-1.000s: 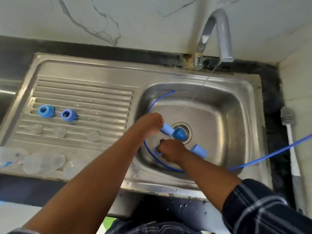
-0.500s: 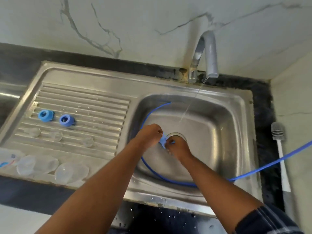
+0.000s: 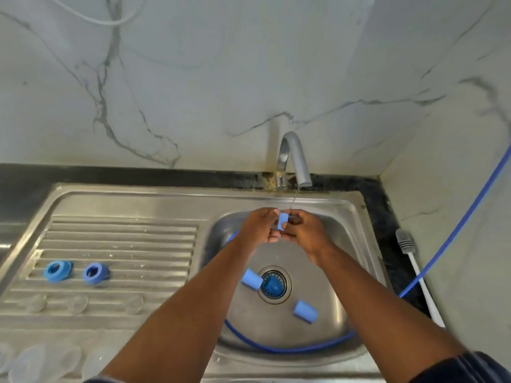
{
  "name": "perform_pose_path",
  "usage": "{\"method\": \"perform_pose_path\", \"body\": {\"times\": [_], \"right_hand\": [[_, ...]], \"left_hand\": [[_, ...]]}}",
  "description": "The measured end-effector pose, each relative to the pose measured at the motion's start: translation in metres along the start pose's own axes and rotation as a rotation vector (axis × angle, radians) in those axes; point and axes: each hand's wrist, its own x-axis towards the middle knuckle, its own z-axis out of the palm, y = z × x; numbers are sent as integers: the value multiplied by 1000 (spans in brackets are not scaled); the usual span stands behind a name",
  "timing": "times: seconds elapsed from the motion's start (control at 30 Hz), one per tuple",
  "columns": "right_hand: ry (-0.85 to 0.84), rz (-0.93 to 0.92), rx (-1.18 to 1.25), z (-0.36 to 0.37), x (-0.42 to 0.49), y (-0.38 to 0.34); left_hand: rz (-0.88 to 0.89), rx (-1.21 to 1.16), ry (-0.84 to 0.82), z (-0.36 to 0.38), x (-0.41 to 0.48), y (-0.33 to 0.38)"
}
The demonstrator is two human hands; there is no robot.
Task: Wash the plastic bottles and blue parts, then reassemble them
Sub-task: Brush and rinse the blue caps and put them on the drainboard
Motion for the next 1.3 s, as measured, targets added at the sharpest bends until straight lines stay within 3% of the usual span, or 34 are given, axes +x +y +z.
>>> {"method": "perform_pose_path", "body": {"times": [0.17,0.3,0.47,0.57,0.8,0.97,1.2,1.3], "right_hand": [[91,-120,-166,-9,-5,-13],[37,-149,-146,-12,-8,-22],[71,-6,209,-9,-11,-26],[82,71,95,-6,-12,-22],[60,30,161,-6,-12,-18],[94,-88,72,-4,-16,-20],[103,-229,-158,-3,-17,-16],[209,-259,-312,1,-14,-14]], "left_hand": [[32,-73,-63,0,1,13],[7,-161,-107,0,5,16],[142,-139,-139,-5,13,12],[244,-55,-147,-5,13,7],[159,-173,-178,-9,15,4],[69,-197,-154,-8,19,10],[88,-235,-149,-10,16,10],[22,-289,-186,-10,15,10]]}}
